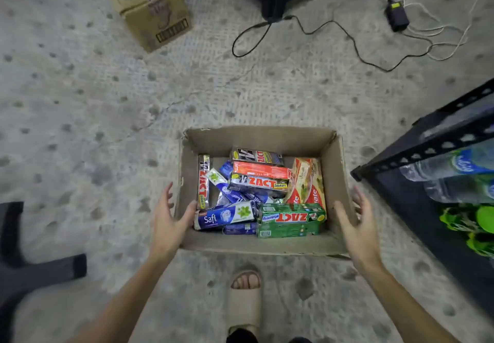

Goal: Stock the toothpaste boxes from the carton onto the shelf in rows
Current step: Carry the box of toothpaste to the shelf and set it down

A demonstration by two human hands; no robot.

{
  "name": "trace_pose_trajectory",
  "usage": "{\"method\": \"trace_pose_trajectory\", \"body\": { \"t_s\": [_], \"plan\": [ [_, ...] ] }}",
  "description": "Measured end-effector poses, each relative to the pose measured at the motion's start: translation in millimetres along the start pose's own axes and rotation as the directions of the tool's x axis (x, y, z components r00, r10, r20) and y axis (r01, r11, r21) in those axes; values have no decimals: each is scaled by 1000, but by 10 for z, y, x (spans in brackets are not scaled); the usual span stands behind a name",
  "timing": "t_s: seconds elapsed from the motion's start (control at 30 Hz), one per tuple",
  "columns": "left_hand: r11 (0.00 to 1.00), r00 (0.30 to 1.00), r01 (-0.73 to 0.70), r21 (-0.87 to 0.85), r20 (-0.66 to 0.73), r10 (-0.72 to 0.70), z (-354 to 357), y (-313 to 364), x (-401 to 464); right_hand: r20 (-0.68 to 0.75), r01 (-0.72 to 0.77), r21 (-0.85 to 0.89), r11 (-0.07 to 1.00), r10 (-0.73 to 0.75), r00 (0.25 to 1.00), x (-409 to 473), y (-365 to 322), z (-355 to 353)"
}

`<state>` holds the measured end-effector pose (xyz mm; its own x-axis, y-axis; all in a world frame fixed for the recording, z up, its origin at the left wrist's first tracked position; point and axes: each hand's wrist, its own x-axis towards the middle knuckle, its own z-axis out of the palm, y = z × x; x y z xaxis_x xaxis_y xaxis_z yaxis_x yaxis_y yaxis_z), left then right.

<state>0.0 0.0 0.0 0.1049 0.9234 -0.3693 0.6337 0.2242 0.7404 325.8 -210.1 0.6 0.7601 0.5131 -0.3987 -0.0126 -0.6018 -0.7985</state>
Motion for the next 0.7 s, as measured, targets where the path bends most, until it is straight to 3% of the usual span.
{"method": "trace_pose_trajectory", "body": {
  "t_s": [0.13,0.33,0.53,0.7],
  "plan": [
    [995,993,-19,-94,110,30,157,-21,319,156,56,-83,995,-43,987,355,-21,1],
    [992,962,-105,-72,245,119,148,-84,599,211,95,1,995,-93,973,646,38,91],
    [982,969,-190,-13,161,190,278,-56,587,209,57,122,991,-82,974,610,53,252],
    [971,962,-237,3,139,235,341,-48,594,200,85,113,990,-106,974,597,62,289]
  ]
}}
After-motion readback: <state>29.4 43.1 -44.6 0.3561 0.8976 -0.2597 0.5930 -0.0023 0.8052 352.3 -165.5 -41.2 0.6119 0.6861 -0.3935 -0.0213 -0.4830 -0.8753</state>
